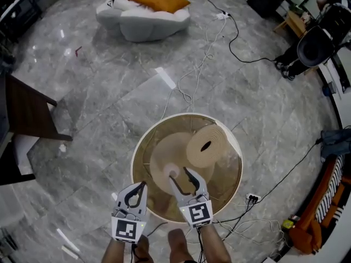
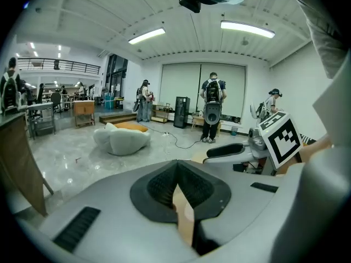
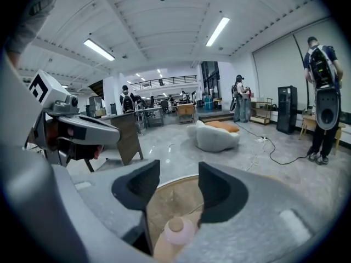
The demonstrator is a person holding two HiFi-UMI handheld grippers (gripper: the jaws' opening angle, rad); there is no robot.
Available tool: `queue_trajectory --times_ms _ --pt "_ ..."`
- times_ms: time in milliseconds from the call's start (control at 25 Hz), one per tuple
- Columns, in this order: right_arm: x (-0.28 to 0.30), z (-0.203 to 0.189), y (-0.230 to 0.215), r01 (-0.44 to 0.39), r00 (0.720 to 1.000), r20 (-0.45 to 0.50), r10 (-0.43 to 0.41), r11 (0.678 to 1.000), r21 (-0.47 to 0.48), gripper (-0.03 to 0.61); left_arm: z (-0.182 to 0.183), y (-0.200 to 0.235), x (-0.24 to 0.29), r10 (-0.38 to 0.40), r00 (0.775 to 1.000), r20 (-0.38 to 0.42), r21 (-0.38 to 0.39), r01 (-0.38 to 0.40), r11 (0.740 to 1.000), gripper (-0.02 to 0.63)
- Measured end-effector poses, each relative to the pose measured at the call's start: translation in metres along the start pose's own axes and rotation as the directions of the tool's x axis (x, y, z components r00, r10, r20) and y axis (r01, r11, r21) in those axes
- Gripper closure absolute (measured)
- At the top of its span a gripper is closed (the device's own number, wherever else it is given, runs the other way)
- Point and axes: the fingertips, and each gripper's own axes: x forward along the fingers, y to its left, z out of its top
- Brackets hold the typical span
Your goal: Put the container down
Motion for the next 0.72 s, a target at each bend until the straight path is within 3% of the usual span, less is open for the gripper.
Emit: queue_trajectory --times_ms 440,520,720 --pt "-0.094 0.133 -0.005 0.076 0.987 0.139 -0.078 0.997 0.019 0.402 0.140 -0.036 -0.060 -0.064 0.992 0.111 0.132 0.049 0.990 0.597" --pt "-0.113 0.153 -0.005 0.101 0.982 0.154 -0.105 0.994 0.037 0.411 0.165 -0.043 -0.074 -0.075 0.990 0.123 0.126 0.059 0.990 0.597" --pt "-0.165 0.196 -0.002 0.184 0.962 0.191 -0.194 0.981 0.069 0.462 0.202 -0.057 -0.108 -0.130 0.979 0.157 0.221 0.093 0.971 0.597"
